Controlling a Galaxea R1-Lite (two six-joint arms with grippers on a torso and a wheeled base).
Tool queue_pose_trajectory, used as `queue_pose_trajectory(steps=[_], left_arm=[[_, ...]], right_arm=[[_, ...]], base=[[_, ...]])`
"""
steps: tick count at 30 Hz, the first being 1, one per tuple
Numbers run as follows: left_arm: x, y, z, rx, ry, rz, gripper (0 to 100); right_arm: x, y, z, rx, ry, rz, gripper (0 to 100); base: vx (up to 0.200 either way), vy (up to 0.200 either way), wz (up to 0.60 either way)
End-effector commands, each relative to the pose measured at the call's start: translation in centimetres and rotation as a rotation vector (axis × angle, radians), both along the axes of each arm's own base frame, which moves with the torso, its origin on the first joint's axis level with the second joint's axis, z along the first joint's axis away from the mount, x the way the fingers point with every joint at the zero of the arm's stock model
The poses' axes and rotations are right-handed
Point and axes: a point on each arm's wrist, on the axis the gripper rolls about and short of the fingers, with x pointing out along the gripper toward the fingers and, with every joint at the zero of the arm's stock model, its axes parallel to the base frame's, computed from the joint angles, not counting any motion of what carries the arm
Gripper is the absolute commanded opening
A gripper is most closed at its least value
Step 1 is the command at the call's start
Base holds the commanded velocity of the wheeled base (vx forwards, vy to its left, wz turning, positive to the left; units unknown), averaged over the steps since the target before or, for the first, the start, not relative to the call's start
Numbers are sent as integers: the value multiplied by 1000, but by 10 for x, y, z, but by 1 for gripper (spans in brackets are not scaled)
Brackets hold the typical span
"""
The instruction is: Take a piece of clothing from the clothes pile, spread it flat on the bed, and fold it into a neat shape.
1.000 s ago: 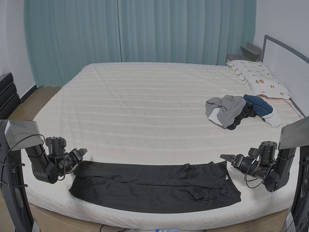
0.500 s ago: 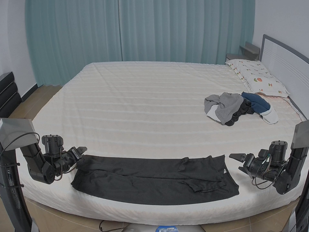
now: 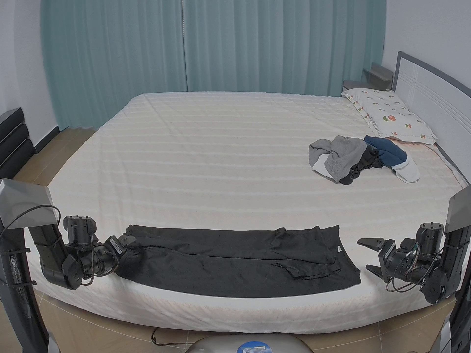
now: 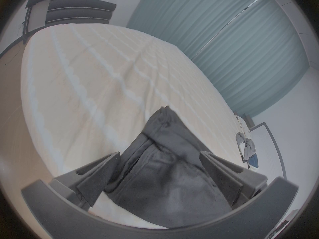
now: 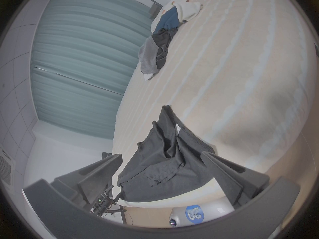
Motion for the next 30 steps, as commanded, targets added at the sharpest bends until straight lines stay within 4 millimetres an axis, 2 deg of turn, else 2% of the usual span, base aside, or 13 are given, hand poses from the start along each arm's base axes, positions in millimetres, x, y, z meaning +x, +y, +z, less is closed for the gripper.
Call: queue_pose_trajectory(steps=[1, 11, 14, 27, 28, 30], left_arm=[[-15, -1, -6, 3, 43, -7, 100], [-36, -7, -15, 67, 61, -61, 100], [-37, -13, -19, 74, 76, -78, 100], [-30, -10, -22, 106, 66, -27, 100], [-30, -9, -21, 106, 65, -25, 0], [-29, -9, -21, 109, 64, -22, 0]], right_arm=[[-3, 0, -3, 7, 18, -2, 100], [-7, 0, -7, 6, 45, -2, 100], [-7, 0, -9, 3, 52, 3, 100], [-7, 1, -9, 2, 53, 7, 100], [-7, 1, -9, 2, 53, 7, 100], [-7, 1, -9, 1, 52, 7, 100]], base=[[0, 0, 0], [0, 0, 0], [0, 0, 0], [0, 0, 0], [0, 0, 0], [0, 0, 0]])
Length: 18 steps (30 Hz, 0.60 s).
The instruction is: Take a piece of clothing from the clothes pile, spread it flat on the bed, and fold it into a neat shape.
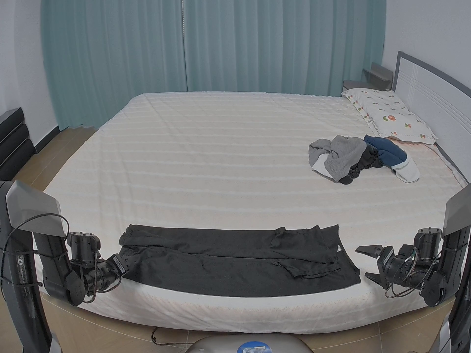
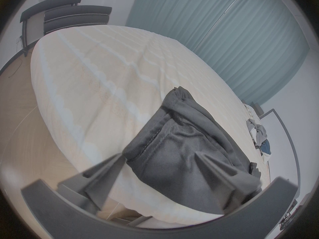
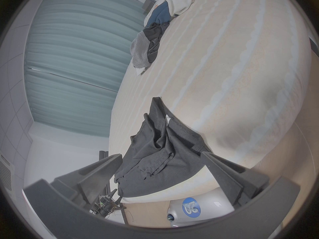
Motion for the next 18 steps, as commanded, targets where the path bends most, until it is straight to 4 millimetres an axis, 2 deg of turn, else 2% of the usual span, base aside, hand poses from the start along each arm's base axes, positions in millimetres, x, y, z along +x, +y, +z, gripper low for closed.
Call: queue_pose_trajectory(steps=[1, 14, 18], left_arm=[[1, 1, -1, 10, 0, 11, 0], [-9, 5, -5, 226, 58, 25, 0], [-8, 6, -4, 235, 55, 38, 0]], right_arm=[[1, 0, 0, 0, -9, 2, 100], [0, 1, 0, -2, -8, 4, 100], [0, 1, 0, -2, -7, 4, 100]], base=[[0, 0, 0], [0, 0, 0], [0, 0, 0]])
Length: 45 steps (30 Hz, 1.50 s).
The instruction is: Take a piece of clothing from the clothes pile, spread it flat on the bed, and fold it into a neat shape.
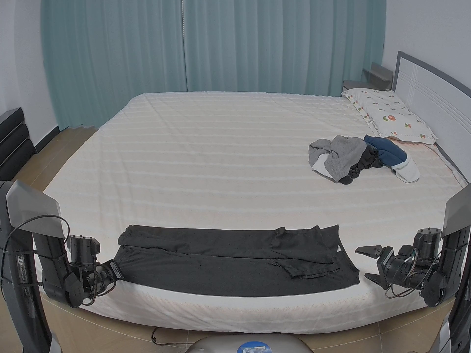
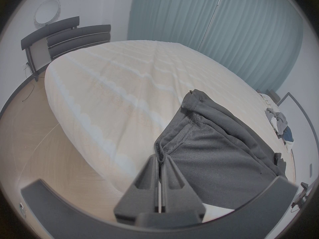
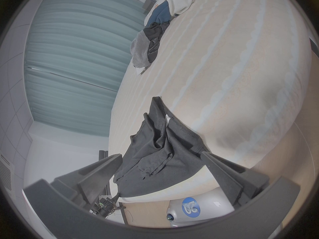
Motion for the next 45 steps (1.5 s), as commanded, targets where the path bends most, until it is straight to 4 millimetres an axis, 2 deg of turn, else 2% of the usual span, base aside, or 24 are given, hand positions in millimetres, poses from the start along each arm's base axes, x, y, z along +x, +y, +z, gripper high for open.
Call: queue_pose_trajectory(steps=[1, 9, 10, 18, 22, 28, 32, 40, 43, 45], left_arm=[[-1, 1, -1, 3, 5, 3, 0], [-2, 0, -1, 3, 13, 1, 0], [-2, 1, -1, 4, 11, 2, 100], [3, 7, 9, 1, -45, 27, 100], [13, 25, 29, 2, -136, 86, 100], [20, 27, 41, -32, -193, 69, 100], [43, 24, 50, -155, -269, 55, 100], [93, 28, 51, -244, -239, 62, 100], [100, 29, 49, -298, -243, -17, 100], [103, 30, 48, -352, -244, -131, 100]], right_arm=[[0, 0, 0, 0, -8, 1, 100], [0, 0, 0, 0, -8, 1, 100], [0, 0, 0, 0, -8, 1, 100], [1, 0, 0, 0, -8, 1, 100], [1, 0, 0, 0, -10, 1, 100], [2, 2, -2, -3, -2, 10, 100], [2, 4, -3, -4, 0, 15, 100], [3, 4, -6, -8, 7, 14, 100], [3, 5, -6, -9, 9, 18, 100], [2, 7, -7, -10, 13, 21, 100]], base=[[0, 0, 0], [0, 0, 0], [0, 0, 0], [0, 0, 0], [0, 0, 0], [0, 0, 0], [0, 0, 0], [0, 0, 0], [0, 0, 0], [0, 0, 0]])
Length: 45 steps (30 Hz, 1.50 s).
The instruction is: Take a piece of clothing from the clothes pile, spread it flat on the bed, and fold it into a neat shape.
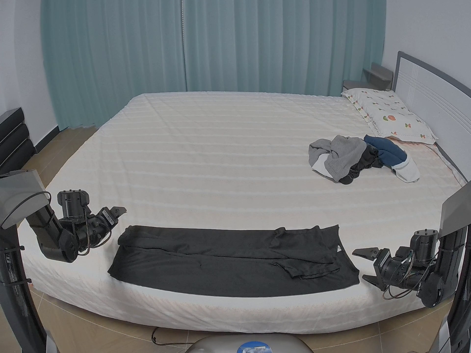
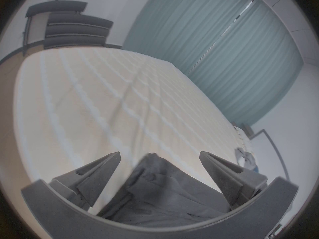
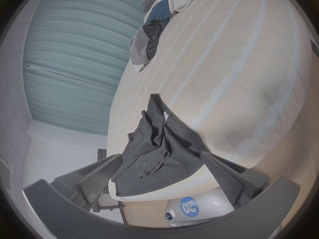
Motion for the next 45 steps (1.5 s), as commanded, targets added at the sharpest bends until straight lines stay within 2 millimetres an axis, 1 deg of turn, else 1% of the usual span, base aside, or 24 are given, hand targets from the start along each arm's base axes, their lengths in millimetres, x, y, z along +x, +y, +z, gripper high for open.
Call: queue_pose_trajectory(steps=[1, 2, 5, 6, 13, 18, 19, 28, 29, 34, 35, 38, 39, 45], left_arm=[[17, 3, -8, -68, -12, -143, 100], [18, 3, -16, -47, -6, -212, 100], [26, 2, -36, 21, 18, -270, 100], [27, 2, -38, 26, 22, -276, 100], [28, 2, -42, 26, 54, -285, 100], [28, 2, -39, 31, 45, -281, 100], [27, 2, -40, 29, 50, -281, 0], [21, 6, -42, 34, 62, -268, 0], [17, 9, -40, 41, 47, -254, 0], [12, 12, -34, 53, 1, -243, 0], [8, 13, -30, 56, -10, -238, 0], [6, 14, -27, 55, -15, -234, 0], [1, 17, -24, 51, -12, -223, 0], [-3, 20, -29, 43, 15, -216, 0]], right_arm=[[0, 2, -2, -2, -1, 7, 100], [0, 3, -2, -3, 2, 9, 100], [1, 3, -2, -3, 0, 9, 100], [1, 3, -2, -3, 0, 9, 100], [0, 3, -2, -3, 2, 9, 100], [0, 3, -2, -4, 3, 11, 100], [0, 4, -2, -4, 3, 12, 100], [0, 4, -2, -4, 3, 12, 100], [0, 4, -2, -4, 3, 12, 100], [0, 4, -2, -2, 2, 12, 100], [0, 3, -2, -2, 2, 10, 100], [0, 4, -2, -2, 2, 12, 100], [0, 4, -2, -2, 2, 12, 100], [-1, 3, -2, -2, 4, 12, 100]], base=[[0, 0, 0], [0, 0, 0], [0, 0, 0], [0, 0, 0], [0, 0, 0], [0, 0, 0], [0, 0, 0], [0, 0, 0], [0, 0, 0], [0, 0, 0], [0, 0, 0], [0, 0, 0], [0, 0, 0], [0, 0, 0]])
